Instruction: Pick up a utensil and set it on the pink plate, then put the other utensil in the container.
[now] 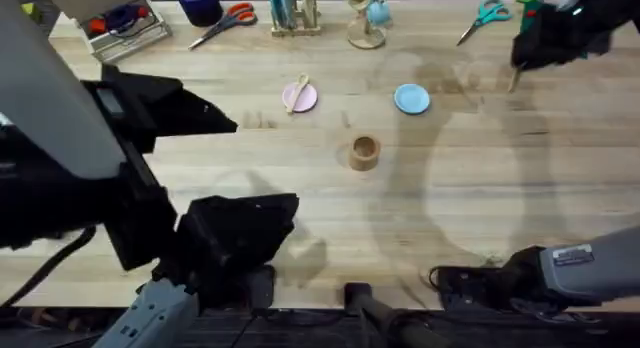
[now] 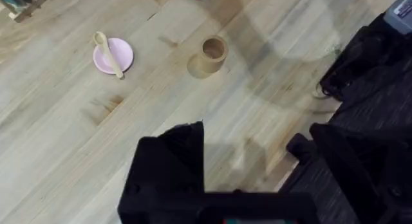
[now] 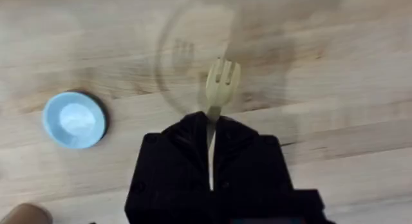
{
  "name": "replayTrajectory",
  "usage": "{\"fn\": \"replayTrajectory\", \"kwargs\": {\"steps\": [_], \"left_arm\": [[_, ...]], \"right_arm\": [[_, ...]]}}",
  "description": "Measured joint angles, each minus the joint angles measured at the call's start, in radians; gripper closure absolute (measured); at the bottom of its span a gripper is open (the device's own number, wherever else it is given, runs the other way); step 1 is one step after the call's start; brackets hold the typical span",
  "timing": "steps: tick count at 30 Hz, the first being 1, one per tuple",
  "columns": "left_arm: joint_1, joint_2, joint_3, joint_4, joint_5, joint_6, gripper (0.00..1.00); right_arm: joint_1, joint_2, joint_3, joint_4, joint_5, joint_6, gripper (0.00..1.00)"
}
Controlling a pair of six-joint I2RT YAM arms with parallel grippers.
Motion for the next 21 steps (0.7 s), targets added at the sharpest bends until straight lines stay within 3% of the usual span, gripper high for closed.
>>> {"fn": "replayTrajectory", "kwargs": {"steps": [7,15,21], "left_arm": [[0.0,0.0,0.0,0.0,0.0,0.0,0.008],[0.0,0.0,0.0,0.0,0.0,0.0,0.008],[0.0,0.0,0.0,0.0,0.0,0.0,0.008]], "right_arm": [[0.0,-0.17,0.001,-0.003,-0.058,-0.092,0.972],[0.0,-0.347,0.002,-0.004,-0.346,-0.334,0.972],[0.0,-0.393,0.002,-0.004,-0.565,-0.499,0.972]]}}
